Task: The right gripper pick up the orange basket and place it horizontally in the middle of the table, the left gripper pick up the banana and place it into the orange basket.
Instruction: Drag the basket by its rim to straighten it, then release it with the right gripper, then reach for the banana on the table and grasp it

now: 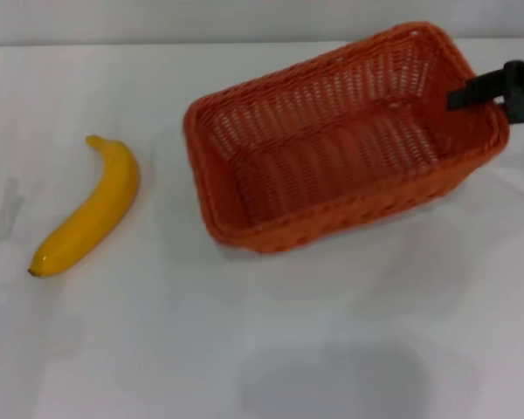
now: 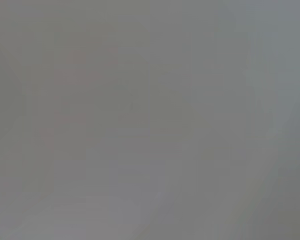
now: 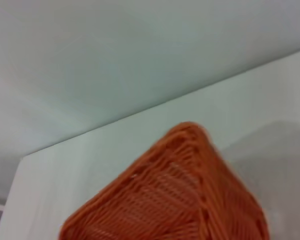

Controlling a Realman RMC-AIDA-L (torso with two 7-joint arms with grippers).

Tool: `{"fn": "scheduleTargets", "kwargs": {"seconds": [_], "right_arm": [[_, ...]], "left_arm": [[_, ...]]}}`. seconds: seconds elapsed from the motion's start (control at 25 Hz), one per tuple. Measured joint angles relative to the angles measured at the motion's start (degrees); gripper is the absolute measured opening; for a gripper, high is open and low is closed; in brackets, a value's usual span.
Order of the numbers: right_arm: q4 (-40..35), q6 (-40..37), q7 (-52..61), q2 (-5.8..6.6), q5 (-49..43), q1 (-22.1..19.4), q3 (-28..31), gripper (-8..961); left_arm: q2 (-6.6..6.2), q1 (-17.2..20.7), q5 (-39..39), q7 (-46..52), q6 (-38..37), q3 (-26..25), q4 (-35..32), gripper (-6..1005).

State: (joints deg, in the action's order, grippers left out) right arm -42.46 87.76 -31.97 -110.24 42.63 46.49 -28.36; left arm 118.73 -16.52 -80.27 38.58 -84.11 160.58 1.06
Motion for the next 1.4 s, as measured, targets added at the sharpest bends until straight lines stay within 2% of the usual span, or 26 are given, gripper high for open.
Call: {"fn": "scheduleTargets", "kwargs": {"seconds": [0.24,0.4,0.52,0.68,0.72,0.8,0.92,1.0,1.12,1.24,1.4], "right_arm": [[-0.4,-0.6,1.0,-2.20,3.9,-2.9,-0.7,437],[-1.7,-0.4,2.0,-2.76,4.2,-4.2,-2.6,596],[-3.0,0.0,3.2,-3.31,5.0,-5.7,-2.9,821],[-7.9,-0.1,3.6,-4.48,5.9,-8.9,-2.5,830],[-8.7,-0.3,3.5,-4.29,6.4,-9.5,-2.3,832],[-9.2,-1.7,2.1,-2.97,9.3,-10.9,-1.3,836],[-8.9,-4.6,-2.6,-1.53,17.2,-14.1,1.5,843],[-8.4,-7.0,-7.2,-1.90,24.4,-16.9,3.7,845],[-5.6,-10.2,-17.1,-3.25,35.7,-21.2,5.7,844],[-0.4,-13.2,-31.5,-3.75,45.4,-24.0,6.1,844],[6.8,-15.8,-52.8,-4.34,57.2,-26.8,6.1,843]], "left_arm": [[0.00,0.0,-0.3,0.0,0.0,0.0,0.0,856],[0.00,0.1,-0.3,0.0,0.0,0.0,0.0,856],[0.01,0.0,-0.3,0.0,0.0,0.0,0.0,856],[0.01,0.0,-0.4,0.0,0.0,0.0,0.0,856],[0.01,0.0,-0.5,0.0,0.0,0.0,0.0,856],[0.04,0.0,-0.9,0.0,0.1,0.0,0.0,856],[0.10,0.1,-1.3,0.0,0.3,0.0,0.0,856],[0.10,0.2,-1.4,0.0,0.3,0.0,0.0,856],[0.08,0.0,-1.3,1.6,0.5,0.2,0.0,856],[-0.15,-0.7,-0.5,6.2,1.1,0.5,0.6,855],[-0.16,-2.8,4.8,17.4,1.6,0.7,6.7,855]]}}
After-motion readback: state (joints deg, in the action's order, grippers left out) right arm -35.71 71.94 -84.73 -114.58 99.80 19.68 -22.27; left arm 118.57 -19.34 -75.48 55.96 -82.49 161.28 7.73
